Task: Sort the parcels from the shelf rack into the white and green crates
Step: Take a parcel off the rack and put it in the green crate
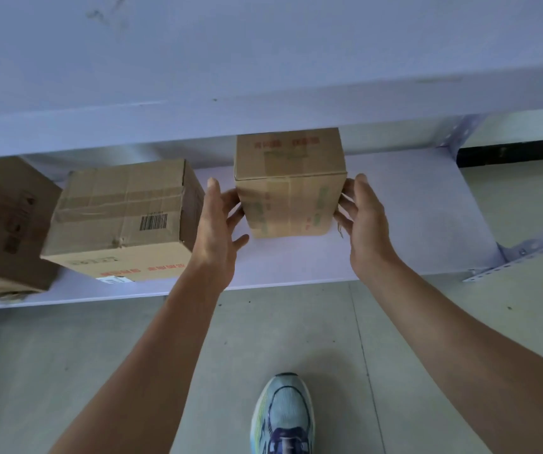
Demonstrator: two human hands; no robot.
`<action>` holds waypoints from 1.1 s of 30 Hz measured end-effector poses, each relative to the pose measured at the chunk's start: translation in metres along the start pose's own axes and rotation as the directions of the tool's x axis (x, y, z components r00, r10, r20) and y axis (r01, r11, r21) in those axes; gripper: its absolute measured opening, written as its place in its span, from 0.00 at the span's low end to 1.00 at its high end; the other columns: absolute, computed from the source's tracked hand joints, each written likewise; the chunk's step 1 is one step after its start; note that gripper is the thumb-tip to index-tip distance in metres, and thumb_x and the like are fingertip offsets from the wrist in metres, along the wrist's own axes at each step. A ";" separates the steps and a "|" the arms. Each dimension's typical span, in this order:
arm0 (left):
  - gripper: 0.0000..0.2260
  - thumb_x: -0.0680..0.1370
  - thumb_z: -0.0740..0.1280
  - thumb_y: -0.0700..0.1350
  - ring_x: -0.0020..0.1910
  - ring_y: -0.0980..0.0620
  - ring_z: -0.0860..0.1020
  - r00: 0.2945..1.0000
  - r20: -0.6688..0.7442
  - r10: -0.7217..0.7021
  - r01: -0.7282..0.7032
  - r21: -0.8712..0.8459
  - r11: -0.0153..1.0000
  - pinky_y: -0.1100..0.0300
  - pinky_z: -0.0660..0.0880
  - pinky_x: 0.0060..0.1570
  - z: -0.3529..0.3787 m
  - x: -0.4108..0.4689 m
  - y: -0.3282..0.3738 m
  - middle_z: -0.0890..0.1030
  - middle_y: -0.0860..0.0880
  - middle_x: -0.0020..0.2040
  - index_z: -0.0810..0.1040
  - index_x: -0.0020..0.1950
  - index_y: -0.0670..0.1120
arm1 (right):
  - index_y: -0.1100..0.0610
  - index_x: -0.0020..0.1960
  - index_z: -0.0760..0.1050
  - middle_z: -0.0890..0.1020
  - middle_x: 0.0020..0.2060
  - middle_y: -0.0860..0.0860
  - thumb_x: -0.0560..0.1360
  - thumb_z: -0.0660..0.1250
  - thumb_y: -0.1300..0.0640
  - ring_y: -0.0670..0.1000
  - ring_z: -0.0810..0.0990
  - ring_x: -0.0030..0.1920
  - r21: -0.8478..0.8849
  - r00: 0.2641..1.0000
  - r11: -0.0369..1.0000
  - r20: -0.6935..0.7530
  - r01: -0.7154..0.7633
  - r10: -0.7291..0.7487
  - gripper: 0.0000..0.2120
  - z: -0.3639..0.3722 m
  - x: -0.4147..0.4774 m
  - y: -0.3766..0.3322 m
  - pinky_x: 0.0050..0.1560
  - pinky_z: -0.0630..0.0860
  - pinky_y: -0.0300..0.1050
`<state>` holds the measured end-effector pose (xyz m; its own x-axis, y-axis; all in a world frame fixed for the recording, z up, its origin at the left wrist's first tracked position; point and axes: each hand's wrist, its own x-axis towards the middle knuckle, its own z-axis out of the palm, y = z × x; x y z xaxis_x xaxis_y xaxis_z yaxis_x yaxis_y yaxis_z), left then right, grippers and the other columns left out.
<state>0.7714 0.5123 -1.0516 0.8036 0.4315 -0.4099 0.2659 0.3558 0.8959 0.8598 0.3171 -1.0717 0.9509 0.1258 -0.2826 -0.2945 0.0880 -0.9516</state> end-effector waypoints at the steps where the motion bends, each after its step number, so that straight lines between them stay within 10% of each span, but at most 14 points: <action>1: 0.30 0.85 0.47 0.70 0.72 0.58 0.76 1.000 0.017 -0.018 0.018 0.015 1.000 0.33 0.63 0.78 0.000 0.001 0.001 0.81 0.58 0.71 0.80 0.70 0.55 | 0.48 0.50 0.86 0.89 0.48 0.39 0.87 0.53 0.42 0.39 0.86 0.53 -0.029 1.000 0.999 0.004 -0.020 0.020 0.24 0.001 0.003 -0.002 0.61 0.78 0.47; 5: 0.37 0.84 0.43 0.72 0.76 0.57 0.73 0.994 0.071 -0.078 0.074 0.054 0.996 0.35 0.65 0.78 0.004 0.004 0.007 0.79 0.57 0.74 0.77 0.78 0.53 | 0.51 0.47 0.89 0.87 0.38 0.41 0.86 0.48 0.34 0.42 0.84 0.43 -0.189 0.991 0.973 0.013 -0.131 0.136 0.35 0.007 0.007 -0.013 0.54 0.75 0.43; 12: 0.32 0.86 0.47 0.70 0.71 0.54 0.78 1.000 -0.005 0.020 -0.020 -0.057 0.998 0.40 0.71 0.74 0.005 0.001 -0.001 0.84 0.53 0.68 0.82 0.66 0.51 | 0.47 0.49 0.82 0.89 0.47 0.43 0.87 0.51 0.36 0.46 0.86 0.55 0.023 0.991 0.991 -0.020 -0.130 0.131 0.25 -0.001 0.008 -0.009 0.64 0.77 0.47; 22: 0.33 0.86 0.48 0.69 0.66 0.42 0.84 0.995 0.102 -0.006 0.019 -0.120 0.993 0.48 0.85 0.54 0.009 0.002 -0.036 0.85 0.43 0.68 0.81 0.73 0.50 | 0.45 0.42 0.89 0.90 0.44 0.47 0.87 0.56 0.40 0.48 0.89 0.45 0.161 0.966 0.955 0.114 -0.248 0.231 0.27 -0.009 0.003 0.018 0.41 0.84 0.45; 33: 0.29 0.90 0.44 0.59 0.75 0.40 0.77 0.985 0.131 0.111 -0.118 0.043 0.992 0.33 0.70 0.76 0.012 -0.008 -0.056 0.79 0.41 0.74 0.70 0.80 0.44 | 0.54 0.76 0.68 0.77 0.72 0.59 0.85 0.59 0.39 0.62 0.76 0.73 0.112 0.981 0.987 0.167 -0.117 0.098 0.26 -0.013 -0.012 0.036 0.71 0.74 0.70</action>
<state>0.7567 0.4788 -1.0963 0.8909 0.3564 -0.2817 0.1921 0.2664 0.9445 0.8387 0.3055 -1.1044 0.8883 0.2975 -0.3499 -0.4128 0.1831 -0.8922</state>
